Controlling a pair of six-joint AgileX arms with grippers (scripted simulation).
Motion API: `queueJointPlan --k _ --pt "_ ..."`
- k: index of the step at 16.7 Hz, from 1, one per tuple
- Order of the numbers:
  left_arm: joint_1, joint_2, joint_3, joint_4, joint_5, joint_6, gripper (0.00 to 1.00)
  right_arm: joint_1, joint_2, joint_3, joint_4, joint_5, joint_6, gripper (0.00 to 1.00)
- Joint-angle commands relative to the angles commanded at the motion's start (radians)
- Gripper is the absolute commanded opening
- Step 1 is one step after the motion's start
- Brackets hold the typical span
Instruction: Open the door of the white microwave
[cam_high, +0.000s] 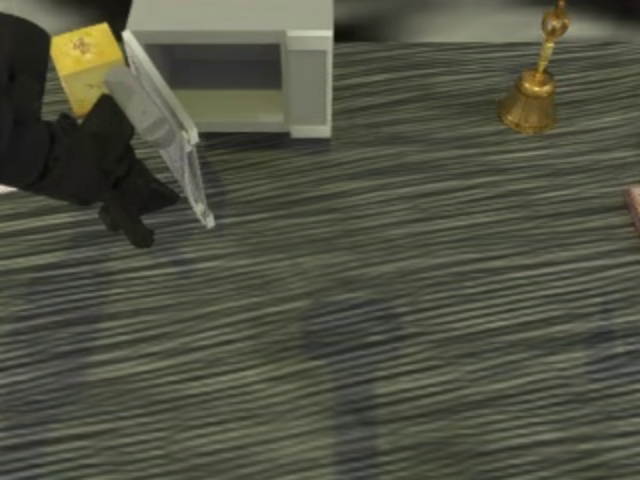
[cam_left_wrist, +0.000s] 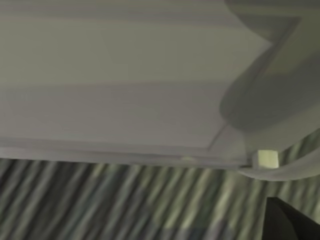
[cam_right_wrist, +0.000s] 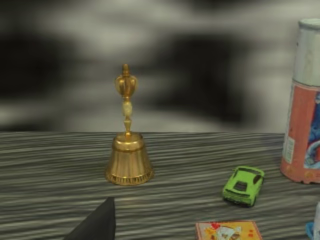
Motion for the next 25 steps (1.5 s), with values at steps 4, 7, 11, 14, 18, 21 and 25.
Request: queueJointPlan --k 4,7,11,14,18,21,25 --pt "0.0 0.0 0.0 0.0 0.0 0.0 0.0 0.0 0.0 0.0 0.0 0.0 0.0 1.0" --pt "0.0 0.0 0.0 0.0 0.0 0.0 0.0 0.0 0.0 0.0 0.0 0.0 0.0 1.0" --pt "0.0 0.0 0.0 0.0 0.0 0.0 0.0 0.0 0.0 0.0 0.0 0.0 0.0 1.0" --pt "0.0 0.0 0.0 0.0 0.0 0.0 0.08 0.0 0.0 0.0 0.0 0.0 0.0 1.0" --pt "0.0 0.0 0.0 0.0 0.0 0.0 0.38 0.0 0.0 0.0 0.0 0.0 0.0 1.0" --pt "0.0 0.0 0.0 0.0 0.0 0.0 0.6 0.0 0.0 0.0 0.0 0.0 0.0 1.0" --pt "0.0 0.0 0.0 0.0 0.0 0.0 0.9 0.0 0.0 0.0 0.0 0.0 0.0 1.0"
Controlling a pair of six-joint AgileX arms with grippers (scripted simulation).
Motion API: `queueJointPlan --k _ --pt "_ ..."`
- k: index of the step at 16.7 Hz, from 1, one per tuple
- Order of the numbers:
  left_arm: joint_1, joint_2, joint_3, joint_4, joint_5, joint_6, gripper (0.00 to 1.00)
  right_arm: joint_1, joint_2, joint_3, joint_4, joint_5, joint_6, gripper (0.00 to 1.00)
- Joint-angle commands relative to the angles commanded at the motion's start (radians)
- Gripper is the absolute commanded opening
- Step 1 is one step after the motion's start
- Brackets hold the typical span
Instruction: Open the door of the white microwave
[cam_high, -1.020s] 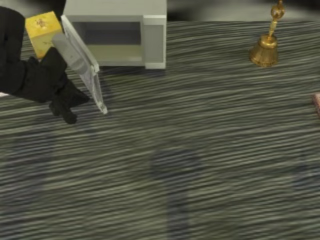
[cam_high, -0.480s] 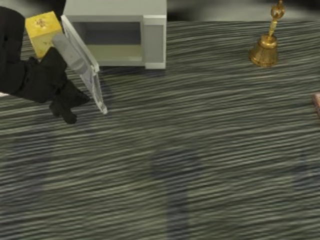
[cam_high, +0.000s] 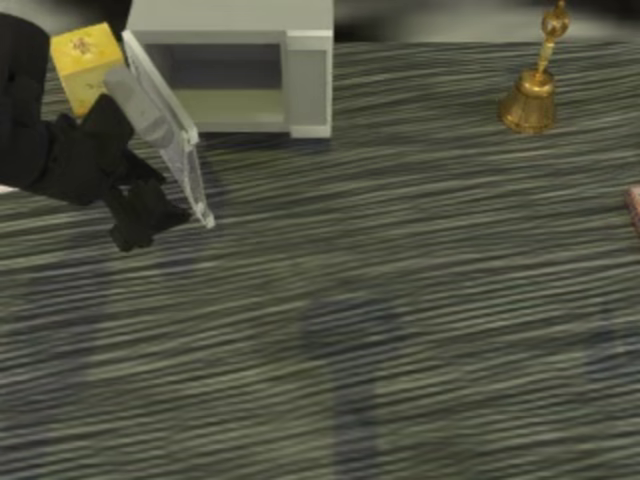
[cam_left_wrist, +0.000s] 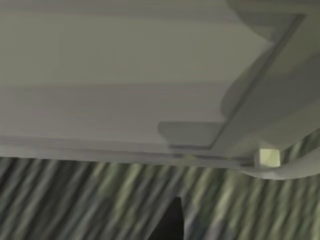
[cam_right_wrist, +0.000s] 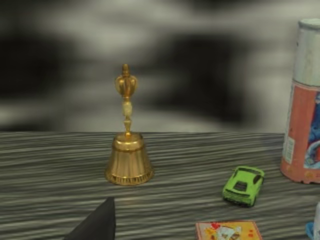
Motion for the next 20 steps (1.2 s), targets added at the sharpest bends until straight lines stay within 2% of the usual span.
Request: queueJointPlan --k 1,2,11,20 --pt "0.0 0.0 0.0 0.0 0.0 0.0 0.98 0.0 0.0 0.0 0.0 0.0 0.0 1.0" --pt "0.0 0.0 0.0 0.0 0.0 0.0 1.0 0.0 0.0 0.0 0.0 0.0 0.0 1.0" --pt "0.0 -0.004 -0.001 -0.002 -0.001 0.0 1.0 0.0 0.0 0.0 0.0 0.0 0.0 1.0" --pt "0.006 -0.249 -0.062 -0.178 -0.008 -0.018 1.0 0.0 0.0 0.0 0.0 0.0 0.0 1.0"
